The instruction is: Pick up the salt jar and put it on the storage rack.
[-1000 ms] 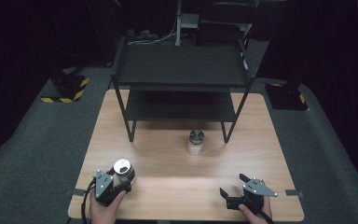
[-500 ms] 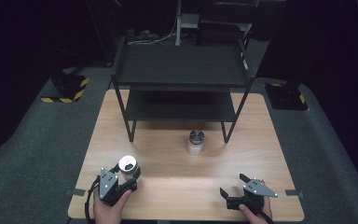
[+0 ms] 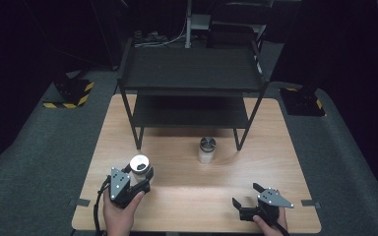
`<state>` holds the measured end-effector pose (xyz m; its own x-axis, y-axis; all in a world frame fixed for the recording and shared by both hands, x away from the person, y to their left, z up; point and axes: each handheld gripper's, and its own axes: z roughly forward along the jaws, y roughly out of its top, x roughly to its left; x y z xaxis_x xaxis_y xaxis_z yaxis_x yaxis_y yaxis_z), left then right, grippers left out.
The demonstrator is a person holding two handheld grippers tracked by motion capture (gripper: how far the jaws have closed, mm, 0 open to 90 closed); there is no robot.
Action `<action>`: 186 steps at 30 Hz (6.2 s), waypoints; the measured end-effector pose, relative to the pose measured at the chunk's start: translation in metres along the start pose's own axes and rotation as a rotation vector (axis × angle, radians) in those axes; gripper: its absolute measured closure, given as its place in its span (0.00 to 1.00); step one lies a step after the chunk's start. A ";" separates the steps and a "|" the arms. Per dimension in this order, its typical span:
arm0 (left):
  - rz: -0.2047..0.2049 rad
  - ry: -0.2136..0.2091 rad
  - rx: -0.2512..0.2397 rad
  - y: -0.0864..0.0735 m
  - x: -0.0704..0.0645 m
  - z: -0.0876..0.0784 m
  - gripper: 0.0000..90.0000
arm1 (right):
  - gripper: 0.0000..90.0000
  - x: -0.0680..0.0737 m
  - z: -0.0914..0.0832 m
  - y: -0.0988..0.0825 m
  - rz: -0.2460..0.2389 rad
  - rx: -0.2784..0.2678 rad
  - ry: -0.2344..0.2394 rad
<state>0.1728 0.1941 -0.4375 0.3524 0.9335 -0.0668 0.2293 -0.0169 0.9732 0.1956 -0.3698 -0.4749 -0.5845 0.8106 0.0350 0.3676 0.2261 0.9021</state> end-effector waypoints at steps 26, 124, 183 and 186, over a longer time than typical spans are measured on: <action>0.029 -0.017 -0.118 0.097 -0.010 0.014 0.34 | 0.00 -0.002 -0.001 -0.001 0.012 -0.008 0.003; 0.024 0.061 -0.200 0.238 -0.030 0.157 0.34 | 0.00 -0.008 -0.007 -0.009 0.029 -0.040 0.018; 0.062 -0.031 -0.267 0.105 -0.010 0.037 0.01 | 0.00 -0.004 -0.007 -0.008 0.013 -0.036 0.007; 0.053 -0.040 -0.269 0.090 -0.008 0.031 0.00 | 0.00 -0.004 -0.007 -0.008 0.012 -0.036 0.006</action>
<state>0.2185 0.1742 -0.3561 0.3946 0.9187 -0.0173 -0.0377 0.0350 0.9987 0.1900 -0.3792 -0.4796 -0.5849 0.8096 0.0486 0.3482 0.1965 0.9166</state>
